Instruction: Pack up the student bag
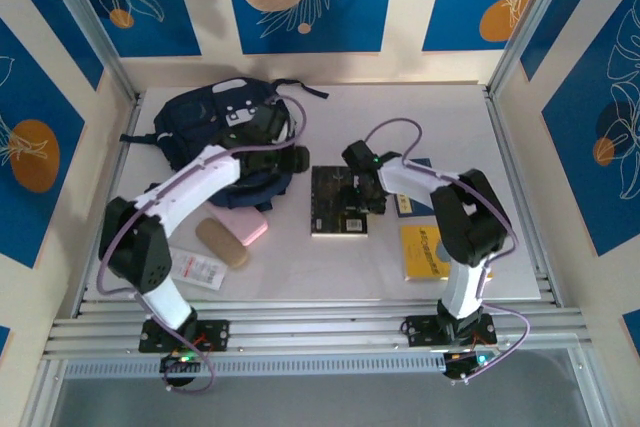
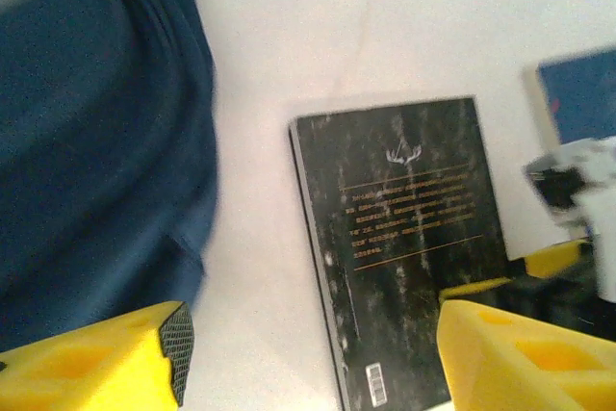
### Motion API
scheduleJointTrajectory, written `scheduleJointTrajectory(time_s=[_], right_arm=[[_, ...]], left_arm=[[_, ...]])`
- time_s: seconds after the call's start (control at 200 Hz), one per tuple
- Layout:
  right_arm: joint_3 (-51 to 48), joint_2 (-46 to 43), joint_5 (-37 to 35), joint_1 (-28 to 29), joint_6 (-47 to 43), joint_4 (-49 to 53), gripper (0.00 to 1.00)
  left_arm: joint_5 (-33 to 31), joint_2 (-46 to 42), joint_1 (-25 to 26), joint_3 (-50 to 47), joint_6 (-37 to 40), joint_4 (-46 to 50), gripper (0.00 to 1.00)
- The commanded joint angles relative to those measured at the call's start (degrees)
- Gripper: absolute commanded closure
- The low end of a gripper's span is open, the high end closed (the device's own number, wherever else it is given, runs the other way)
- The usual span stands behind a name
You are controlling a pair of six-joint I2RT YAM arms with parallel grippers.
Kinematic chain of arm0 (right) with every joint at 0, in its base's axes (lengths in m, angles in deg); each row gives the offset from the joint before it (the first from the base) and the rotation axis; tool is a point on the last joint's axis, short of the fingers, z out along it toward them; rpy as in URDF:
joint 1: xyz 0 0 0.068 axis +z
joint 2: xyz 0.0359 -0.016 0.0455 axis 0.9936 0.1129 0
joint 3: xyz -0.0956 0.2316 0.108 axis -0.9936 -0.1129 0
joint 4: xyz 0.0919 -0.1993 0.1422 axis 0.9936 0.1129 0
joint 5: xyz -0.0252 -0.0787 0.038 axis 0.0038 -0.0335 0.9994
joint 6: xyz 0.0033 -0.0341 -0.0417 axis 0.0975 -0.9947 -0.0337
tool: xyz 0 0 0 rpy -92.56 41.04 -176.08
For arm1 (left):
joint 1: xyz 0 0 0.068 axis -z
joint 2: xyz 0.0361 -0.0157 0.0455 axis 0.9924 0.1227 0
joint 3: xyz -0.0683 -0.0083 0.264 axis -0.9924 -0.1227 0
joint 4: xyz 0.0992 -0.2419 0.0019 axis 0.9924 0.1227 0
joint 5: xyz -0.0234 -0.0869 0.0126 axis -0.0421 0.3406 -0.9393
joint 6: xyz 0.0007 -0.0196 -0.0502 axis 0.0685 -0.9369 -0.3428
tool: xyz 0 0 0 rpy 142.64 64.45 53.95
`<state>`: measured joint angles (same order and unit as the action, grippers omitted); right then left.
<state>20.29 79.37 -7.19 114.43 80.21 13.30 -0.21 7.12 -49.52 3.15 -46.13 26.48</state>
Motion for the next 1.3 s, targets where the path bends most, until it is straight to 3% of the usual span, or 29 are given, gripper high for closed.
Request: scheduleJointTrajectory(time_s=[0.0, 0.12, 0.215, 0.44, 0.81, 1.005, 1.29], right_arm=[[-4.7, -4.9, 9.6, -0.1, 2.1, -0.8, 0.3], [-7.3, -9.4, 13.2, -4.1, 3.4, -3.2, 0.29], [-10.2, -11.7, 20.1, -9.0, 5.2, -8.9, 0.3], [-10.6, -7.1, 28.5, -14.1, 7.5, -13.7, 0.34], [-8.5, 0.5, 26.6, -11.9, 8.8, -13.7, 0.44], [-8.1, 1.3, 25.2, -10.9, 9.2, -13.0, 0.47], [-7.8, 2.2, 25.0, -10.8, 9.2, -12.7, 0.49]], left_arm=[[8.2, 3.7, 2.3, -3.7, -6.8, -6.8, 0.33], [7.0, 5.8, 3.9, -6.7, -8.5, -9.2, 0.33], [7.1, 7.7, 3.9, -9.1, -9.9, -12.1, 0.33], [12.4, 12.2, 3.9, -12.7, -12.9, -20.6, 0.38], [20.9, 15.3, 4.0, -13.8, -16.2, -28.2, 0.42], [24.6, 13.6, 4.0, -15.4, -18.6, -32.0, 0.55], [27.3, 7.9, 4.1, -16.3, -18.7, -34.5, 0.63]])
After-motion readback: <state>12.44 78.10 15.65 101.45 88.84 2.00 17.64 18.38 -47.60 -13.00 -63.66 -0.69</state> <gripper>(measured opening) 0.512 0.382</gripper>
